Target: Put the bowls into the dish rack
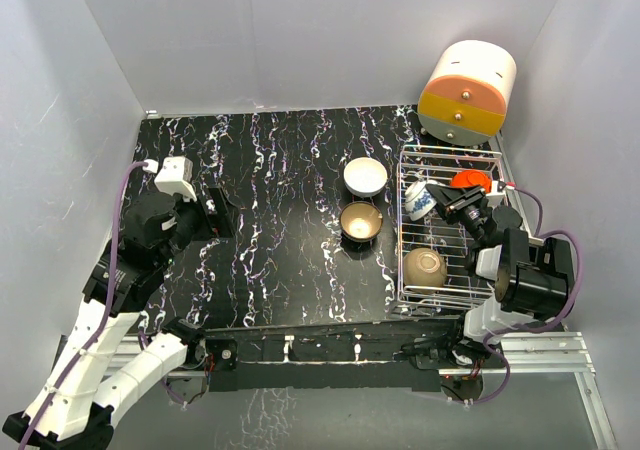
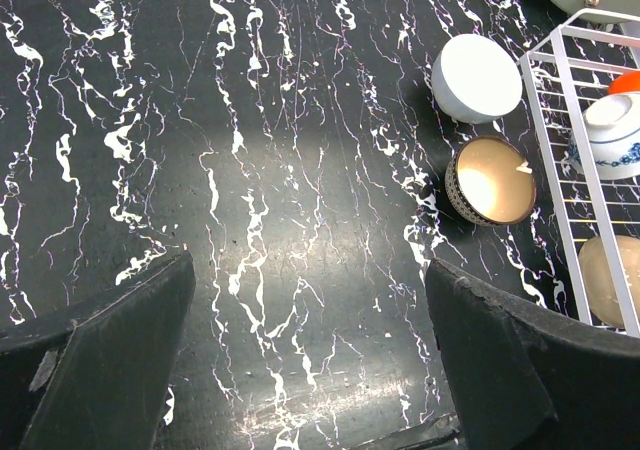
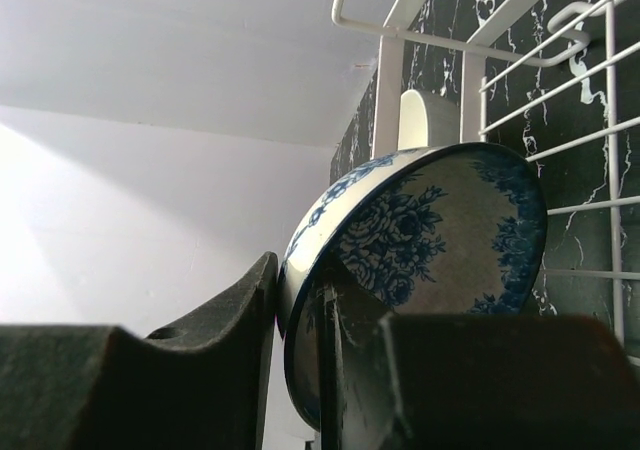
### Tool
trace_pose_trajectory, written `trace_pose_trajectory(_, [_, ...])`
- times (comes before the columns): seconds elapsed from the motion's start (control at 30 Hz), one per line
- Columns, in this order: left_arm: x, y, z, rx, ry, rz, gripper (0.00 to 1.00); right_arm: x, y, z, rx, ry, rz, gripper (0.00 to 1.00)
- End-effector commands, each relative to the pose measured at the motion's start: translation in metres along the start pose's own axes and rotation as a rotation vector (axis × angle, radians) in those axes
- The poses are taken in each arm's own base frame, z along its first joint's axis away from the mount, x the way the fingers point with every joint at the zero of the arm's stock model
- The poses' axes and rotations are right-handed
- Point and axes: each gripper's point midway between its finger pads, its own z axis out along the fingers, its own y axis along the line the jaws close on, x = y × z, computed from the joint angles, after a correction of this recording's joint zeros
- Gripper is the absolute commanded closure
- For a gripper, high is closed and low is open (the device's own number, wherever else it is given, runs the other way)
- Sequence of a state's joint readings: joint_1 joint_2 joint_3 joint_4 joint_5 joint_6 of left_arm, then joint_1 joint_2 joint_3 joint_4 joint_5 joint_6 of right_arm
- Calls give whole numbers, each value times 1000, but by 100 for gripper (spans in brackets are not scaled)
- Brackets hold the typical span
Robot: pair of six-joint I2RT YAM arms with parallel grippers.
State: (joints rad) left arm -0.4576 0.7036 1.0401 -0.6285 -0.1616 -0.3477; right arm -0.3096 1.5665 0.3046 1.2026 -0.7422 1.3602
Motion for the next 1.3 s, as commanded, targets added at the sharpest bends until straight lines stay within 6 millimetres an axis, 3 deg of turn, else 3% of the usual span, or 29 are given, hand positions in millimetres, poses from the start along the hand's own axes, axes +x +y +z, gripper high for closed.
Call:
trace_pose_trajectory(0.0, [-11, -3, -3, 11, -34, 4, 3, 12, -64, -12, 248, -6, 89, 79])
trace_pose_trajectory(0.13, [-11, -4, -3, 16, -32, 4, 3, 9, -66, -19, 304, -41, 58, 76])
trace_pose_trajectory(0.27, [-12, -5, -3, 22, -36, 1, 3, -1, -69, -31, 407, -105, -2, 63])
trace_pose_trajectory(0.47, [-10, -6, -5, 32, -40, -6, 3, -11, -71, -43, 512, -145, -90, 52])
trace_pose_trajectory(0.53, [-10, -7, -6, 38, -44, -9, 3, -20, -59, -38, 494, -153, -113, 47])
trace_pose_trajectory(0.73, [-10, -5, -10, 37, -51, -9, 3, -19, -59, -40, 515, -146, -118, 42])
trace_pose_trajectory(0.9, [-12, -5, -12, 38, -58, -7, 3, -26, -53, -43, 546, -156, -161, 24])
trace_pose_trajectory(1.27, [-13, -11, -12, 71, -72, -11, 3, -38, -14, -59, 590, -149, -361, 21])
